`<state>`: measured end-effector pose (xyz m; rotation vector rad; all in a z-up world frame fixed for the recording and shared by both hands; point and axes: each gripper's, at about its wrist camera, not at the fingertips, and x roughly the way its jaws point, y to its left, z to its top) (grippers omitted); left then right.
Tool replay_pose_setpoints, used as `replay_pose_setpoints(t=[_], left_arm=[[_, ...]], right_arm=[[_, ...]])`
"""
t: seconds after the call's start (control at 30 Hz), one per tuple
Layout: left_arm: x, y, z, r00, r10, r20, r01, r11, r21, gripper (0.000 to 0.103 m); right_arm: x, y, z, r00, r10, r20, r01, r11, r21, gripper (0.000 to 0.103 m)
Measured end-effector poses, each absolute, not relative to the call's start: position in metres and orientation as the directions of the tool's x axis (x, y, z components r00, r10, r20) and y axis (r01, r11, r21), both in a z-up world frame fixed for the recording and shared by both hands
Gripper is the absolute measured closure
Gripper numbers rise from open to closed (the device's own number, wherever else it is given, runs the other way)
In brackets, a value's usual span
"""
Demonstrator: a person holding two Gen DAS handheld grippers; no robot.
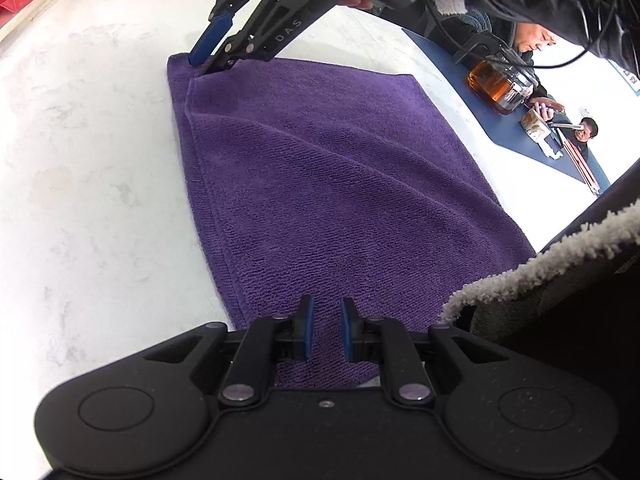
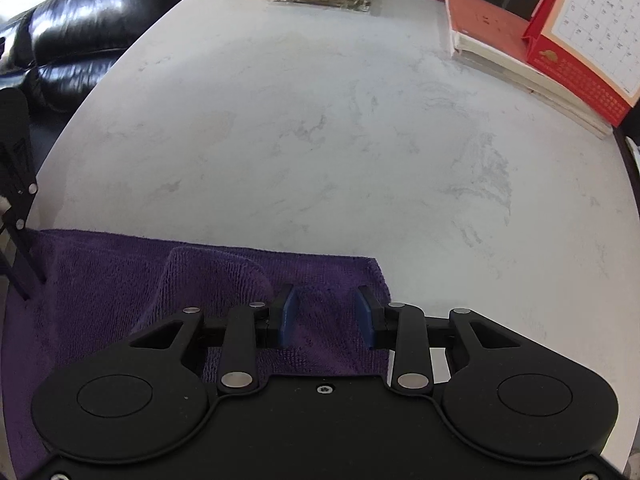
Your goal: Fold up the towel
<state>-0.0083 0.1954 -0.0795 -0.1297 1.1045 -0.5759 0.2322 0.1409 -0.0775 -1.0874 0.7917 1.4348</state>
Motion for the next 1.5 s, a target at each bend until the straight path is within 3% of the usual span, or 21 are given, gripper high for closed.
replay_pose_setpoints(t=[0.1,0.37,0.67,1.0,1.2,1.5], left_arm=[[-0.007,0.197,-0.08,0.318,-0.504,-0.803,0.372,0.845,-0.384,0.09],[-0.006,0.199,-0.08,0.312,-0.515,-0.798,0.378,0.838,-0.393,0.09],[-0.005,0.199,-0.08,0.308,-0.518,-0.798,0.389,0.834,-0.391,0.09],[-0.007,0.198,-0.08,0.308,-0.515,-0.8,0.392,0.835,-0.387,0.09],[-0.006,0.195,-0.079,0.308,-0.503,-0.808,0.398,0.839,-0.371,0.09],[-0.006,0.195,-0.078,0.313,-0.486,-0.816,0.397,0.847,-0.353,0.09]], right_arm=[[0.234,0.142,-0.077,0.013,0.359,-0.933,-0.979,-0.184,-0.084,0.073],[0.224,0.138,-0.077,0.007,0.37,-0.929,-0.969,-0.226,-0.097,0.098],[0.24,0.139,-0.06,0.069,0.468,-0.881,-0.982,-0.125,-0.143,0.098],[0.245,0.145,-0.077,0.094,0.495,-0.864,-0.987,-0.069,-0.147,0.097],[0.258,0.137,-0.071,0.163,0.587,-0.793,-0.987,0.105,-0.125,0.09],[0.253,0.065,-0.032,0.32,0.661,-0.678,-0.885,0.464,0.035,0.082]])
